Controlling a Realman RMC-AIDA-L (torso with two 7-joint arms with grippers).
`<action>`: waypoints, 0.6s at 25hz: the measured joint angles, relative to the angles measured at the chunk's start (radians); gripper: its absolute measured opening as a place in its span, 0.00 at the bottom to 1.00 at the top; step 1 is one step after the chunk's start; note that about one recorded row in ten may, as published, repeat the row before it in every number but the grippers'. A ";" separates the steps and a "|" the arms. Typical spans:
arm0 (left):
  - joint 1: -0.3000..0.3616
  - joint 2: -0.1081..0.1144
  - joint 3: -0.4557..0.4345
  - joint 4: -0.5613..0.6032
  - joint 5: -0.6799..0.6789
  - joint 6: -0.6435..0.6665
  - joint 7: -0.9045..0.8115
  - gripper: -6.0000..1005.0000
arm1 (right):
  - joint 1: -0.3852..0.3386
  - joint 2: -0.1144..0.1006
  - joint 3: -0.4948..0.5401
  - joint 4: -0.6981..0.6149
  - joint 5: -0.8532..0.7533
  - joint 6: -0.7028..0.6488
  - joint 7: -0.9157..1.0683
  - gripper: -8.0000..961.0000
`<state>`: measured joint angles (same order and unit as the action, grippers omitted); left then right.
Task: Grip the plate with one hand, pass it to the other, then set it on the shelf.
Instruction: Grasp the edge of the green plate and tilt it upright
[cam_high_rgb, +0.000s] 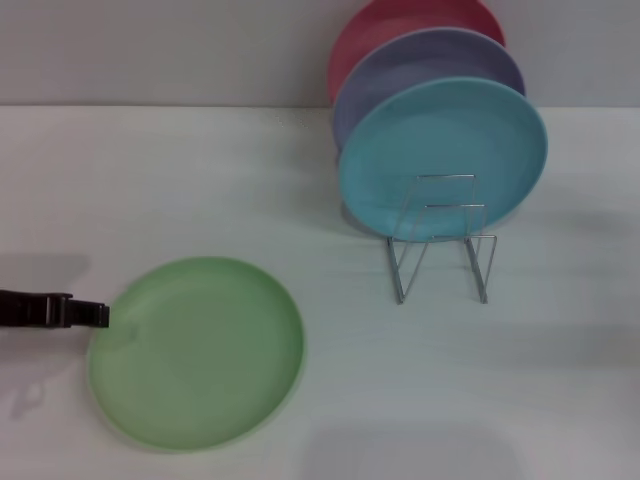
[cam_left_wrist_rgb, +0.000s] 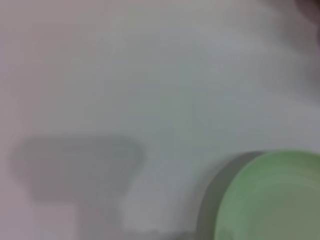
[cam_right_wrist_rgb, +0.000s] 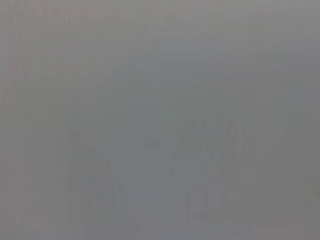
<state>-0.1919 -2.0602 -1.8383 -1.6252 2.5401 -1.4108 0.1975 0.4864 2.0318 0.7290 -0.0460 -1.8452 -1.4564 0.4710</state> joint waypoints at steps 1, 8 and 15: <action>-0.009 0.000 0.000 0.010 0.007 -0.006 -0.001 0.69 | 0.000 0.000 -0.001 0.000 0.000 0.000 0.000 0.63; -0.046 0.000 0.012 0.048 0.025 -0.033 -0.004 0.69 | 0.000 -0.001 -0.002 0.000 0.000 0.004 0.000 0.63; -0.073 0.000 0.034 0.087 0.033 -0.031 -0.005 0.66 | 0.000 -0.001 0.001 0.000 0.000 0.012 0.000 0.63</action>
<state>-0.2651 -2.0601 -1.8042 -1.5385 2.5733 -1.4418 0.1921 0.4862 2.0309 0.7298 -0.0461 -1.8454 -1.4448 0.4710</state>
